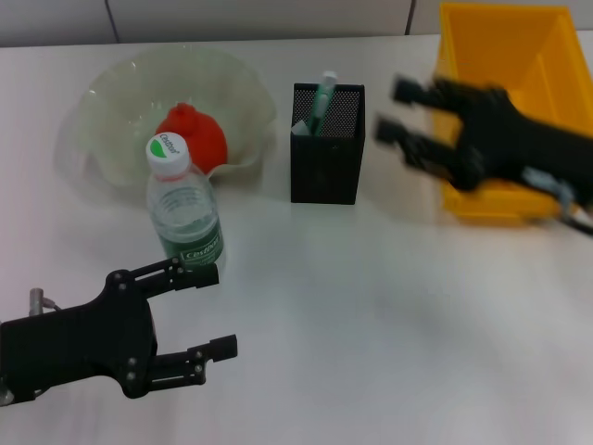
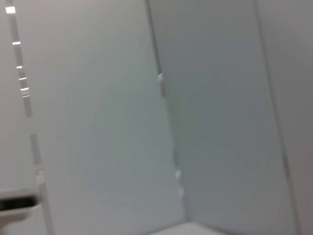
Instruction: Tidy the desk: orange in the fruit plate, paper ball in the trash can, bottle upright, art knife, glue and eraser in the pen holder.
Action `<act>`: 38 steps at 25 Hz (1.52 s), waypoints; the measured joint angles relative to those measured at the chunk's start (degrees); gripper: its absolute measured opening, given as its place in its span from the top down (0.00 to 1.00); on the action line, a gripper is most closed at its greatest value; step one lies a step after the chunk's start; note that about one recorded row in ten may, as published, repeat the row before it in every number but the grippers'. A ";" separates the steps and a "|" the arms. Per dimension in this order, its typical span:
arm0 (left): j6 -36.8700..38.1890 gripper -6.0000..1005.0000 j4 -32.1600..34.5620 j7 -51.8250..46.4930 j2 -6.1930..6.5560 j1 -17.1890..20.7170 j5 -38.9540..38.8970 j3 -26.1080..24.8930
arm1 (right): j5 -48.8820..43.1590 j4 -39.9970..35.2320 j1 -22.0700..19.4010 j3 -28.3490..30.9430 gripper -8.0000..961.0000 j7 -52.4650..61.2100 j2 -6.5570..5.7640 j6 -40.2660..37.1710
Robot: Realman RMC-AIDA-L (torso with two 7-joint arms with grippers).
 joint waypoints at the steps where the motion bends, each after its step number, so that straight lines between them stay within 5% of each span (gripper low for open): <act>1: -0.02 0.22 0.04 -0.02 0.03 -0.10 0.02 -0.05 | -3.18 -1.63 -3.06 1.47 0.54 0.87 -0.57 -4.94; 5: 0.00 0.22 0.18 -0.02 0.16 -0.06 0.05 -0.19 | -10.06 -2.26 -5.75 4.71 0.36 1.18 -1.23 -12.43; 11: 0.03 0.22 0.23 -0.10 0.42 0.22 0.09 -0.07 | -16.25 4.63 -7.69 14.88 0.12 -8.82 -0.59 -24.30; 16: -0.18 0.22 0.01 -0.11 0.44 0.35 0.13 0.02 | -16.29 8.22 -7.44 18.81 0.12 -12.13 -0.04 -25.62; 38: 0.21 0.22 0.13 -0.11 0.43 0.37 0.12 -0.01 | -22.40 9.77 -3.42 18.61 0.12 -11.83 0.18 -24.12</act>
